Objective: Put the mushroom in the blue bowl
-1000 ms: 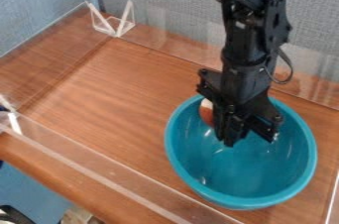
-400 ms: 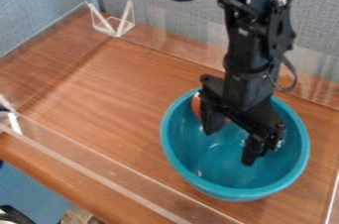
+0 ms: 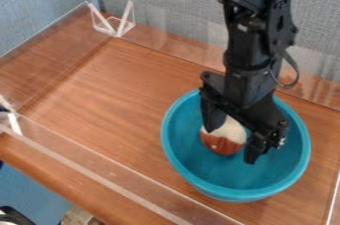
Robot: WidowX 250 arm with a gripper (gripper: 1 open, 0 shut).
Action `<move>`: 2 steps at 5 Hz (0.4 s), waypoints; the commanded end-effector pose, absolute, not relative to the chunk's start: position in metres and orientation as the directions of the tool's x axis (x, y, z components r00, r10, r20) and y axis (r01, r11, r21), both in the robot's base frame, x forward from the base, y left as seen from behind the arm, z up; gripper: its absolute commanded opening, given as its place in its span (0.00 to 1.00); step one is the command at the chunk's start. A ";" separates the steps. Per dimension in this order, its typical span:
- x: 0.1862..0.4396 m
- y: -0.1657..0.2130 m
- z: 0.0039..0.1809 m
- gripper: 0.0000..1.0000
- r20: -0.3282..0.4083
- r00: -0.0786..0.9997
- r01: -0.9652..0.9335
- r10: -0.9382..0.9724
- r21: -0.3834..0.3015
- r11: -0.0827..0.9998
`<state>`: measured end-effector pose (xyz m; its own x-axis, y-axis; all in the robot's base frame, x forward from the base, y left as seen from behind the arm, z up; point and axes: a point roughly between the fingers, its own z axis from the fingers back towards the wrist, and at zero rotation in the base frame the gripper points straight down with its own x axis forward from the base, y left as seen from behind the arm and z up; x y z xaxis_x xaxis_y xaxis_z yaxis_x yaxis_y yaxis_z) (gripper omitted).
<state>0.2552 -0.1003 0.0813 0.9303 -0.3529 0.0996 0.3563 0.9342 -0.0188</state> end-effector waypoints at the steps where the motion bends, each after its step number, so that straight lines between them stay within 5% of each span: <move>1: 0.256 -0.104 0.097 1.00 0.164 0.920 0.364 -0.357 -0.016 0.931; 2: 0.255 -0.104 0.097 1.00 0.171 0.920 0.359 -0.351 -0.017 0.933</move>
